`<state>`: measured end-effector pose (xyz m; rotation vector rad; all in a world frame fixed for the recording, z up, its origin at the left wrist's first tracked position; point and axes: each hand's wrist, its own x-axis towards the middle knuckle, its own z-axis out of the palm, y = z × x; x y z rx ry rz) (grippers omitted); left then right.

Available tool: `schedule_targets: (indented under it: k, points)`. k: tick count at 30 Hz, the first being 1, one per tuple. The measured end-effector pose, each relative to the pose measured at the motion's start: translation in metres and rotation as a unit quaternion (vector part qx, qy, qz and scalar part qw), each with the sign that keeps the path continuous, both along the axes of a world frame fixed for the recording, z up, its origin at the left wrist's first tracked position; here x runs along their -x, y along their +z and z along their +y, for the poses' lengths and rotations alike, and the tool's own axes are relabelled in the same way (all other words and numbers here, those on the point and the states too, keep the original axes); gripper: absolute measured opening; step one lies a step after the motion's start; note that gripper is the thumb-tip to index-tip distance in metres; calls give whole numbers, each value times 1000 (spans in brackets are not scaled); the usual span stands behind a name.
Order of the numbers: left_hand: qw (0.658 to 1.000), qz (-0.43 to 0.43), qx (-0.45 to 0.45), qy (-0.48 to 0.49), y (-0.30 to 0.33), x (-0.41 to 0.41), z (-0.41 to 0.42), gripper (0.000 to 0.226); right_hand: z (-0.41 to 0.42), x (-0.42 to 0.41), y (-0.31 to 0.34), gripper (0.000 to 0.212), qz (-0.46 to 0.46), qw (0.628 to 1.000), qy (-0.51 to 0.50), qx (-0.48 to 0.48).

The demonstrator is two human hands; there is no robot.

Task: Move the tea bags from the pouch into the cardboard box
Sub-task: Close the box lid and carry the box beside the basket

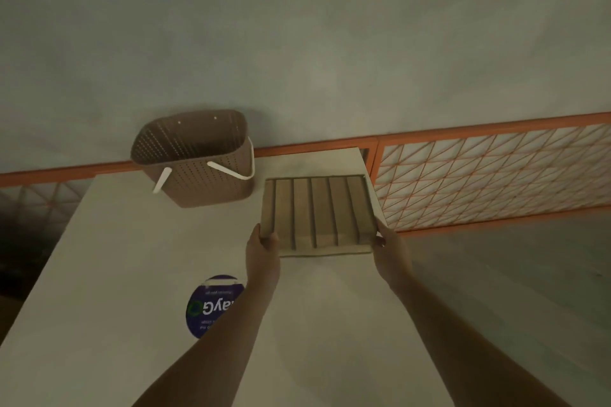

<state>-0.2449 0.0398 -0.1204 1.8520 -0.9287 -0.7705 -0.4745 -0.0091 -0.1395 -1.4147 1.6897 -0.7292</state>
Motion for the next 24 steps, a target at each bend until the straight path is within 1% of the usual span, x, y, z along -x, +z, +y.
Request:
schedule_targets:
  k: [2,4,6,7,8,10,11,13,16,18,20,24]
  points:
    - [1000,7,8,1,-8,-4,-12,13,-11,-3,-5,53,-17,1000,14,7]
    - [1000,9,13,-6,-17,-8,-23,19,-22,-7,-3,45,-59,998,19,13]
    - [1000,17,-8,-19,-23,-11,-34,42,-33,-12,6,34,-96,995,28,14]
    - [999,29,-15,-24,-24,-12,-40,52,-41,-13,8,36,-121,992,36,15]
    - [999,40,-8,-27,-24,-13,-46,56,-49,-13,9,45,-144,989,40,13]
    - [998,51,22,-24,-23,-14,-59,58,-64,-12,9,70,-160,986,44,4]
    - [998,60,29,-23,-20,-13,-64,56,-70,-12,9,75,-157,986,53,5]
    - [997,64,34,-27,-19,-13,-76,55,-82,-17,13,70,-130,989,64,-2]
    - [998,63,25,-12,-22,-16,-93,69,-100,-21,12,60,-72,995,68,4]
    - [999,52,14,-3,-24,-17,-103,72,-110,-23,7,58,-24,997,66,14]
    - [999,28,13,-8,-26,-18,-112,67,-119,-25,2,56,15,997,63,29]
    - [1000,-11,9,-6,-31,-19,-125,59,-133,-26,-3,56,52,995,74,44]
